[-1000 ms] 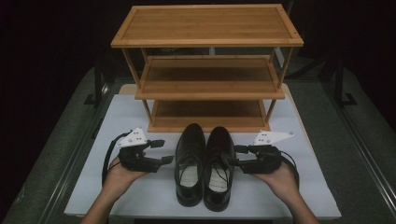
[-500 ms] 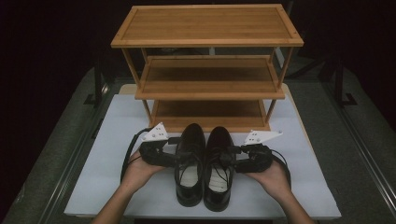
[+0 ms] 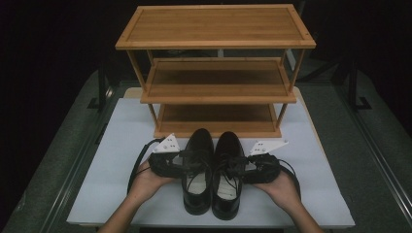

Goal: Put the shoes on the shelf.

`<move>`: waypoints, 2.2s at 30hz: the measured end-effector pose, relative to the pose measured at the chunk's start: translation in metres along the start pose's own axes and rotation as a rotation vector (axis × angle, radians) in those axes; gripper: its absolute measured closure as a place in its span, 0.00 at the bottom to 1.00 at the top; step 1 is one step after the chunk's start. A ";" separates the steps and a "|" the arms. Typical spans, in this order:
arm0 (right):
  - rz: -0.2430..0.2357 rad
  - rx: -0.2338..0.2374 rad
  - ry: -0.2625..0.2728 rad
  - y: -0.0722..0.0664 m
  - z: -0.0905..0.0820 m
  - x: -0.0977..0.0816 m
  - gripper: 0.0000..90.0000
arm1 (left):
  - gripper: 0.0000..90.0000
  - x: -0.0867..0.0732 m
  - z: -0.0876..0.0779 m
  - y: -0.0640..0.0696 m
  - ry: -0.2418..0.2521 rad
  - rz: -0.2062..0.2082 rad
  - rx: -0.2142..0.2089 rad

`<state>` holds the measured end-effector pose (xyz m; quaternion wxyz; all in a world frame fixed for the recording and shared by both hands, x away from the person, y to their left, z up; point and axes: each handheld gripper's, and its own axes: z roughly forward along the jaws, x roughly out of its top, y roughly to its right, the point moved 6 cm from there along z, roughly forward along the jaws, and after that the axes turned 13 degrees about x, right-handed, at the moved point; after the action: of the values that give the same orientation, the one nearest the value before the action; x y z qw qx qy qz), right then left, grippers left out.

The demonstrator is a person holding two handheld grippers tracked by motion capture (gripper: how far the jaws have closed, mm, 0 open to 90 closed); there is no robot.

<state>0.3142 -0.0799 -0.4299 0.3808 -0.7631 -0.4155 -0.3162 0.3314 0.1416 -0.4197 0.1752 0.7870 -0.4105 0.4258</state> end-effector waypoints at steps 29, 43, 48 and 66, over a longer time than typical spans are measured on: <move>-0.008 -0.135 0.076 0.003 -0.021 0.006 0.97 | 0.97 0.005 -0.021 -0.004 0.076 -0.011 0.191; 0.008 -0.178 0.129 0.026 -0.033 0.027 0.96 | 0.97 0.021 -0.023 -0.029 0.107 -0.059 0.223; 0.005 -0.198 0.131 0.036 -0.032 0.035 0.96 | 0.97 0.026 -0.017 -0.038 0.112 -0.065 0.226; 0.028 -0.295 0.146 0.092 -0.019 0.061 0.96 | 0.97 0.052 0.028 -0.077 0.134 -0.079 0.301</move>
<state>0.4193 -0.1057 -0.4001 0.2983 -0.7915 -0.3249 -0.4231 0.4230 0.1440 -0.3877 0.0991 0.7898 -0.2984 0.5266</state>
